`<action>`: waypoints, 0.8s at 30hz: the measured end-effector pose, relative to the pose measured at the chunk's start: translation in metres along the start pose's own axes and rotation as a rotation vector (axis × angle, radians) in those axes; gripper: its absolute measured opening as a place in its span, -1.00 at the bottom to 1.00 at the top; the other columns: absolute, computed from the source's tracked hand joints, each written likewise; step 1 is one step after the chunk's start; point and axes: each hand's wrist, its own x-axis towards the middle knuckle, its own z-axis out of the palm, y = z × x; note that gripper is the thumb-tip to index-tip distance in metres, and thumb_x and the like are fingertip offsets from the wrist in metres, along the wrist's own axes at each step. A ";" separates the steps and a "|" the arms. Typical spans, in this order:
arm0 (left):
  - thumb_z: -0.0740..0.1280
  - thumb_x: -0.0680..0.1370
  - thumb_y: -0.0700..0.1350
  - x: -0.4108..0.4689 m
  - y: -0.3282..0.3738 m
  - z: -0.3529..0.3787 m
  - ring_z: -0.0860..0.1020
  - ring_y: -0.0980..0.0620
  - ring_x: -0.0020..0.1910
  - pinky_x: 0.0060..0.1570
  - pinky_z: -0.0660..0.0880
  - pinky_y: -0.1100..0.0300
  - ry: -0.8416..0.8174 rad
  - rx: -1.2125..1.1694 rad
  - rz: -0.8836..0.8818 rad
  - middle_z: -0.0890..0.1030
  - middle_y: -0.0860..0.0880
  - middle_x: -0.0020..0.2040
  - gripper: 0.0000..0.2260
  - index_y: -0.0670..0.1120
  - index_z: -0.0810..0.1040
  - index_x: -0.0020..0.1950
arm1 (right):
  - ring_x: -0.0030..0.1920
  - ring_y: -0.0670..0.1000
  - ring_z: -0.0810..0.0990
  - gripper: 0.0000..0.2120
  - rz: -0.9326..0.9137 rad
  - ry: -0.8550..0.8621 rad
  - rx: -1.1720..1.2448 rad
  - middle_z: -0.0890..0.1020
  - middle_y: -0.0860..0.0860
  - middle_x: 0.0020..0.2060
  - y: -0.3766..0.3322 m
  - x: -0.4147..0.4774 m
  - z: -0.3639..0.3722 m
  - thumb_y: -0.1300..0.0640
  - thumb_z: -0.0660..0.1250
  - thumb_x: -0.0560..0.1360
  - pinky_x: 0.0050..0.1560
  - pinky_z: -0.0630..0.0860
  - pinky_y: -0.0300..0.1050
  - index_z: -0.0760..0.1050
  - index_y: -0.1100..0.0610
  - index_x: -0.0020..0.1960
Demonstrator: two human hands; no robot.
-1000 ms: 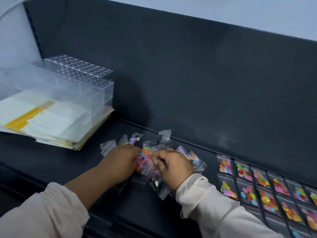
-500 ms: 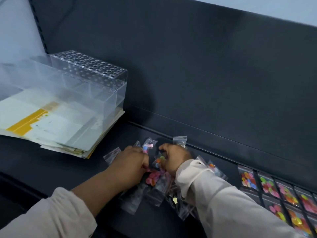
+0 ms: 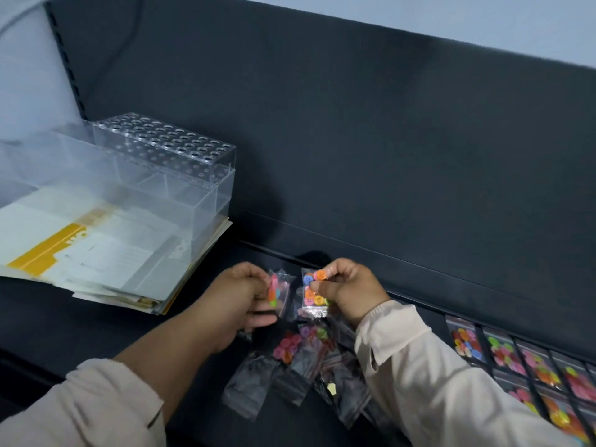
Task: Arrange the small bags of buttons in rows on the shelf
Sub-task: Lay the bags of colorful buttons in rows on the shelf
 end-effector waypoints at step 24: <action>0.39 0.47 -0.31 -0.056 0.005 0.120 0.54 0.07 -0.37 -0.32 0.44 0.23 -0.196 0.050 0.055 0.61 -0.04 -0.29 -0.87 -0.09 0.55 -0.13 | -0.33 0.13 0.54 -0.71 0.024 0.110 0.127 0.56 0.17 -0.40 -0.019 -0.085 -0.108 0.46 0.42 0.29 -0.23 0.51 -0.02 0.47 0.12 -0.41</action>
